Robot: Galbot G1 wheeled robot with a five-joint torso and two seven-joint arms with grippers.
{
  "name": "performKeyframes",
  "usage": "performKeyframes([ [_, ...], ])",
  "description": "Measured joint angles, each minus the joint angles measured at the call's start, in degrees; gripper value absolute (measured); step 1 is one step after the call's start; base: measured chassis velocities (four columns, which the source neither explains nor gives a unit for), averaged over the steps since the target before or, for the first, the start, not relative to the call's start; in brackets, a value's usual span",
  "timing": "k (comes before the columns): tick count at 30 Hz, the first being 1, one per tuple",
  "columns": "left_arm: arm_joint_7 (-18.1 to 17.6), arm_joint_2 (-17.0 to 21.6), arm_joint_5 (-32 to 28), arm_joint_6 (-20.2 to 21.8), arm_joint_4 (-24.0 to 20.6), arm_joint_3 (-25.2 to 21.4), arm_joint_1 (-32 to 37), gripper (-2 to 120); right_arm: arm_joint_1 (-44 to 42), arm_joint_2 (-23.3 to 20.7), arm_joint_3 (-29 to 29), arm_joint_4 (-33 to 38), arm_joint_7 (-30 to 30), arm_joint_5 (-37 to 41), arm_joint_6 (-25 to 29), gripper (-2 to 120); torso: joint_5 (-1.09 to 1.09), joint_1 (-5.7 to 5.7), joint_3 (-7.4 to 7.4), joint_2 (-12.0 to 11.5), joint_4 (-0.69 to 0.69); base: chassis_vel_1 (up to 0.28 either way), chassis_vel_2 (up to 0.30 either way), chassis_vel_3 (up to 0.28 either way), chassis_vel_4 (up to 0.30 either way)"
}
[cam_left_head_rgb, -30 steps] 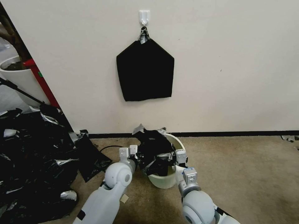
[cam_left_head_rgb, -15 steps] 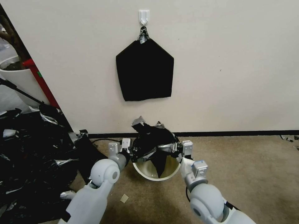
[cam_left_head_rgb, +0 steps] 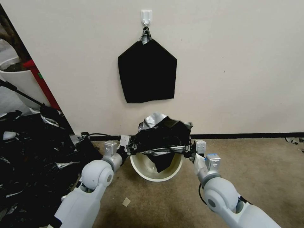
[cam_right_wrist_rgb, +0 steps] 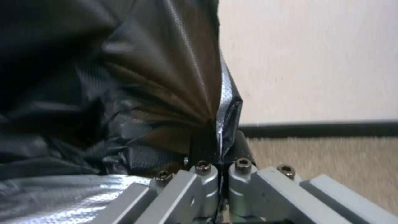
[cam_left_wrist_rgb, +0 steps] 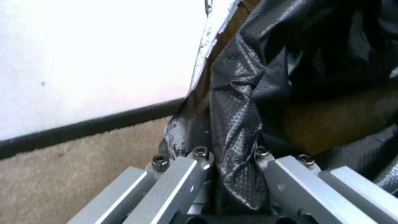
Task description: Place a trash bag onto the trash bin.
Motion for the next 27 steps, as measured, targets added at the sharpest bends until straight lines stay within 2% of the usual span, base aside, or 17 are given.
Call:
performKeyframes([
  [4, 3.2, 0.0, -0.9, -0.1, -1.1, -1.9, -0.2, 3, -1.6, -0.9, -0.9, -0.2, 0.1, 3.3, -3.4, 0, 0.0, 0.0, 0.0, 0.0, 0.01, 0.0, 0.0, 0.0, 0.0],
  [12, 2.7, -0.2, -7.9, 0.5, -1.7, -4.3, -1.0, 3, -5.5, -1.1, -4.4, 1.5, -0.8, 6.4, -4.6, 0, -0.01, 0.0, 0.0, 0.0, 0.0, 0.0, 0.0, 0.0, 0.0],
  [15, 1.5, -0.8, -12.0, 0.8, -1.6, -5.2, -1.5, 3, -6.6, 0.7, -5.2, 3.3, -2.3, 12.3, -3.0, 0, 0.0, 0.0, 0.0, 0.0, 0.01, 0.0, 0.0, 0.0, 0.0],
  [20, -0.2, -1.9, -16.1, 0.4, -0.2, -6.2, -2.6, 3, -8.9, 2.9, -5.1, 5.4, -4.5, 15.7, -1.4, 0, 0.0, 0.0, 0.0, 0.0, 0.0, 0.0, 0.0, 0.0, 0.0],
  [25, -1.0, -2.9, -17.3, -1.0, 1.3, -6.5, -3.1, 3, -11.4, 5.1, -5.9, 5.7, -7.7, 13.4, 1.8, 0, 0.0, 0.0, 0.0, 0.0, 0.0, 0.0, 0.0, 0.0, 0.0],
  [27, -1.9, -3.8, -17.8, -1.6, 2.0, -6.5, -3.2, 3, -11.8, 6.7, -7.0, 3.9, -10.1, 7.6, 5.5, 0, -0.01, 0.0, 0.0, 0.0, 0.0, 0.0, 0.0, 0.0, 0.0],
])
